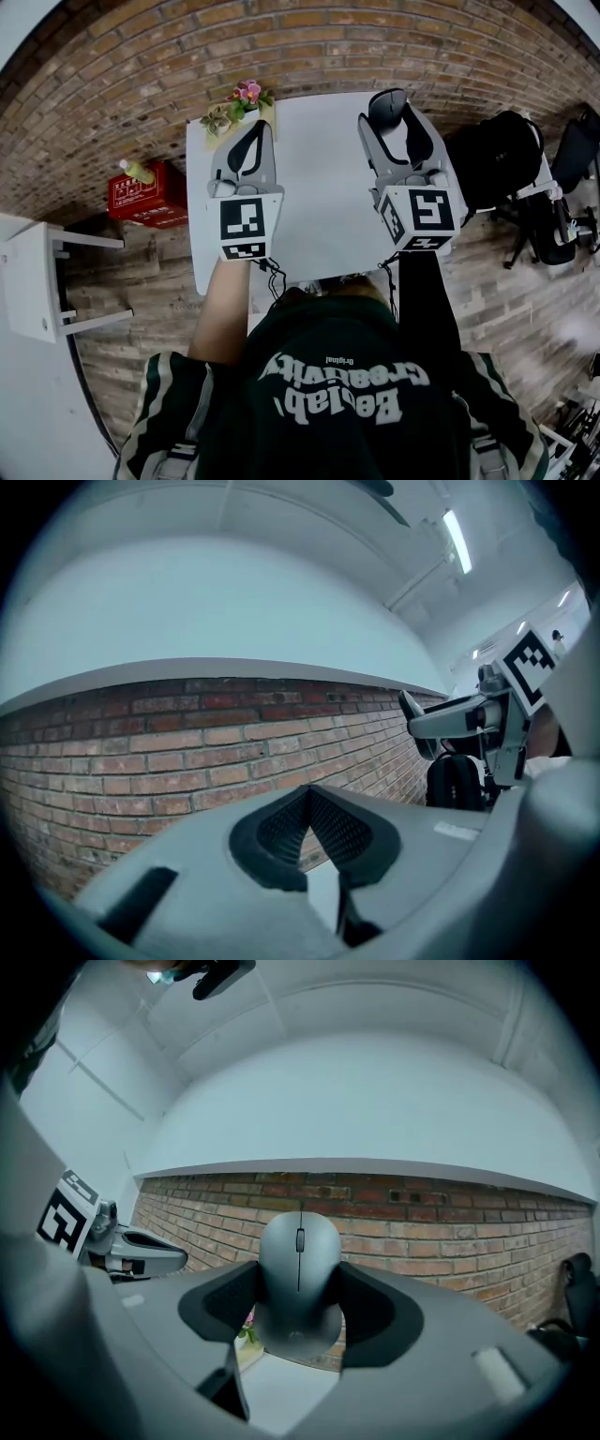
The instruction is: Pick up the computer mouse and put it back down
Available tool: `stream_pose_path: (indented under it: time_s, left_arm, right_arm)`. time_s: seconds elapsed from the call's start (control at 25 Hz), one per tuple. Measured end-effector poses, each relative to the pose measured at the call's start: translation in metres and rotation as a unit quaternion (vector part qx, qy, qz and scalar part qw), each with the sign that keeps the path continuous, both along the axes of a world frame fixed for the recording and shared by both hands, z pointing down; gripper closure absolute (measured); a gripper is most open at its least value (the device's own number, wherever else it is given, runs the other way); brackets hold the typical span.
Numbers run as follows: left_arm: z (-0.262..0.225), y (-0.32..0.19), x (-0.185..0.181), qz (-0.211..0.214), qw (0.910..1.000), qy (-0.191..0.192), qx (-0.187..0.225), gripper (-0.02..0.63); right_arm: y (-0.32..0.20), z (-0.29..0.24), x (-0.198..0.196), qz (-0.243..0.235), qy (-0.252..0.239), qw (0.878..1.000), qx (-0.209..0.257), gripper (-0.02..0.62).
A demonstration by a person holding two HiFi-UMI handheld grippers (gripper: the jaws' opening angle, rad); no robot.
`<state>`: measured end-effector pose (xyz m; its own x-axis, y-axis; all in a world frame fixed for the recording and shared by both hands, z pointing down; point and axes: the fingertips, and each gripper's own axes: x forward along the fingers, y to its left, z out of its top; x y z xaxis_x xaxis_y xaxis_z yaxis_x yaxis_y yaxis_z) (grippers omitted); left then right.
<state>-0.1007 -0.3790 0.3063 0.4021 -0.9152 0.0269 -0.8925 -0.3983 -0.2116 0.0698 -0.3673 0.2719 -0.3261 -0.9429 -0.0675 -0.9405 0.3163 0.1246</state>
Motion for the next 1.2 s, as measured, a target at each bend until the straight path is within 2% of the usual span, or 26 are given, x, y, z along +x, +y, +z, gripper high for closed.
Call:
stream_pose_path:
  time_s: [0.28,0.48,0.68,0.92,1.04,1.2]
  left_arm:
    - [-0.002,0.006,0.007,0.019,0.9994,-0.024,0.02,0.6]
    - [-0.002,0.008,0.011,0.022,0.9992,-0.024,0.023,0.6]
    - [-0.002,0.016,0.013,0.036,0.9985,-0.026,0.033,0.6]
    - [0.005,0.02,0.006,0.022,0.9989,-0.032,0.025,0.6]
    - [0.008,0.021,0.003,0.014,0.9991,-0.032,0.023,0.6]
    - [0.014,0.025,-0.001,0.005,0.9992,-0.036,0.017,0.6]
  right_arm:
    - [-0.002,0.001,-0.004,0.001,0.022,1.0,0.001,0.308]
    - [-0.007,0.021,-0.018,-0.023,0.034,0.999,-0.027,0.308]
    - [-0.016,0.068,-0.036,-0.054,0.034,0.995,-0.082,0.308]
    - [-0.018,0.125,-0.057,-0.085,0.045,0.984,-0.148,0.308]
    - [-0.016,0.159,-0.065,-0.097,0.056,0.976,-0.186,0.309]
    - [-0.008,0.217,-0.072,-0.109,0.072,0.959,-0.251,0.31]
